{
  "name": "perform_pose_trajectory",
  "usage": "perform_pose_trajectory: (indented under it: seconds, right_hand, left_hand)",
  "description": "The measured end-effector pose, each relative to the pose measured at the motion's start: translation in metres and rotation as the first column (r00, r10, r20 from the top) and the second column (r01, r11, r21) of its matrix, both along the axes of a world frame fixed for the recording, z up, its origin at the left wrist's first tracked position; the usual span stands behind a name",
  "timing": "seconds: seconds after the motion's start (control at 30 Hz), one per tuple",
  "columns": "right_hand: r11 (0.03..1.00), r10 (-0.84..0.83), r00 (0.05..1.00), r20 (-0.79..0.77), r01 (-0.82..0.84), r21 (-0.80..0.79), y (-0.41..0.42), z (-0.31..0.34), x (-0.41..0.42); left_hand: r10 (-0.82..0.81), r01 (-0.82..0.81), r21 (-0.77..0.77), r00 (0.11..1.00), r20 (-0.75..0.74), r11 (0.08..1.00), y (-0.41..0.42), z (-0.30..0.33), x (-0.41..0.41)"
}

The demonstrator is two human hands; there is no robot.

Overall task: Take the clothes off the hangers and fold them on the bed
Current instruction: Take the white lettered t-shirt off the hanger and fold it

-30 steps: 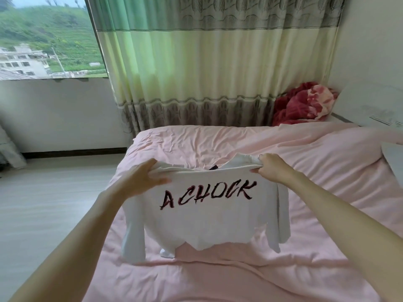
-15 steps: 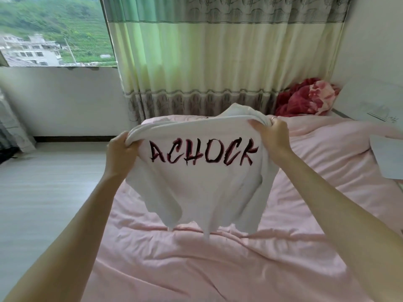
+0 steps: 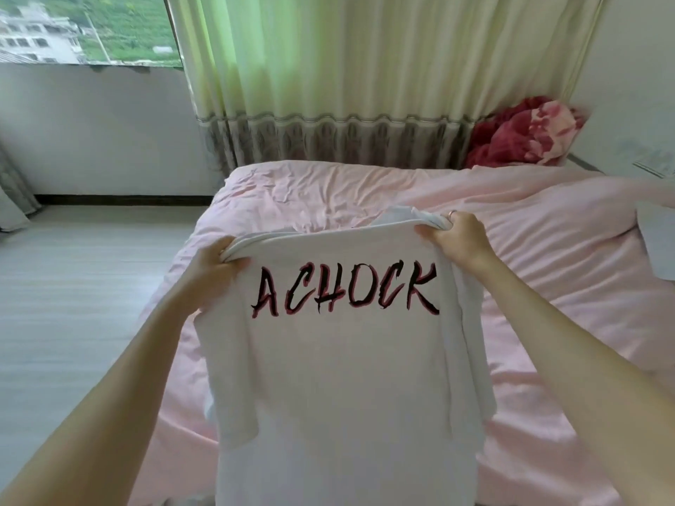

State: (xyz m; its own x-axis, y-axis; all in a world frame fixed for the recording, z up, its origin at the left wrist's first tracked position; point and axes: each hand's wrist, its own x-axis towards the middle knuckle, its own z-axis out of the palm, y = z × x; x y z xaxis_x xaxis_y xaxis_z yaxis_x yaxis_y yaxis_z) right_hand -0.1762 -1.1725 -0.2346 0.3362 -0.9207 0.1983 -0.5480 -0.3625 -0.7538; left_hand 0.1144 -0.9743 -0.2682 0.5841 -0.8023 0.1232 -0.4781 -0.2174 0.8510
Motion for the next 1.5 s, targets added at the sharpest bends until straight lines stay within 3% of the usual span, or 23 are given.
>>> perform_pose_trajectory:
  seconds: [0.13, 0.2, 0.37, 0.47, 0.57, 0.7, 0.8, 0.9, 0.97, 1.13, 1.3, 1.5]
  right_hand:
    - [0.971, 0.002, 0.998, -0.065, 0.014, 0.239, -0.04, -0.073, 0.024]
    - [0.928, -0.022, 1.0, -0.017, 0.027, 0.371, -0.059, -0.104, 0.039]
    - [0.669, -0.163, 0.981, 0.103, 0.033, 0.743, -0.122, -0.176, 0.086]
    - [0.538, -0.167, 0.971, 0.171, -0.056, 0.841, -0.146, -0.2, 0.106]
    - [0.58, -0.076, 0.984, 0.16, -0.087, 0.81, -0.166, -0.224, 0.122]
    - [0.751, -0.087, 0.992, 0.094, 0.003, 0.66, -0.202, -0.254, 0.143]
    - [0.755, -0.109, 0.984, 0.138, -0.008, 0.656, -0.236, -0.28, 0.166]
    - [0.749, -0.079, 0.994, 0.07, 0.013, 0.662, -0.26, -0.315, 0.182]
    - [0.721, -0.076, 0.996, 0.05, 0.02, 0.693, -0.273, -0.34, 0.192]
    - [0.717, -0.102, 0.995, -0.006, 0.078, 0.693, -0.302, -0.392, 0.221]
    - [0.938, -0.015, 0.964, -0.267, 0.106, 0.33, -0.313, -0.434, 0.252]
    - [0.995, 0.095, 0.769, -0.632, -0.098, 0.03, -0.33, -0.462, 0.269]
  left_hand:
    - [-0.07, 0.087, 0.169, 0.992, -0.108, 0.982, -0.024, -0.066, 0.035]
    - [-0.087, 0.132, 0.243, 0.978, -0.189, 0.961, -0.04, -0.089, 0.053]
    - [-0.139, 0.295, 0.312, 0.889, -0.437, 0.903, -0.098, -0.148, 0.111]
    - [-0.119, 0.358, 0.317, 0.805, -0.581, 0.878, -0.123, -0.177, 0.138]
    - [-0.086, 0.362, 0.308, 0.758, -0.647, 0.88, -0.148, -0.201, 0.156]
    - [0.021, 0.13, 0.307, 0.896, -0.444, 0.943, -0.19, -0.22, 0.169]
    - [0.158, -0.082, 0.258, 0.943, -0.292, 0.963, -0.219, -0.247, 0.183]
    - [0.252, -0.223, 0.321, 0.966, -0.051, 0.92, -0.242, -0.274, 0.191]
    - [0.252, -0.238, 0.367, 0.968, 0.009, 0.899, -0.255, -0.297, 0.197]
    - [0.22, -0.182, 0.465, 0.975, -0.029, 0.866, -0.276, -0.352, 0.225]
    - [0.232, -0.297, 0.47, 0.954, 0.192, 0.831, -0.299, -0.394, 0.245]
    - [0.135, -0.339, 0.568, 0.919, 0.37, 0.75, -0.304, -0.433, 0.255]
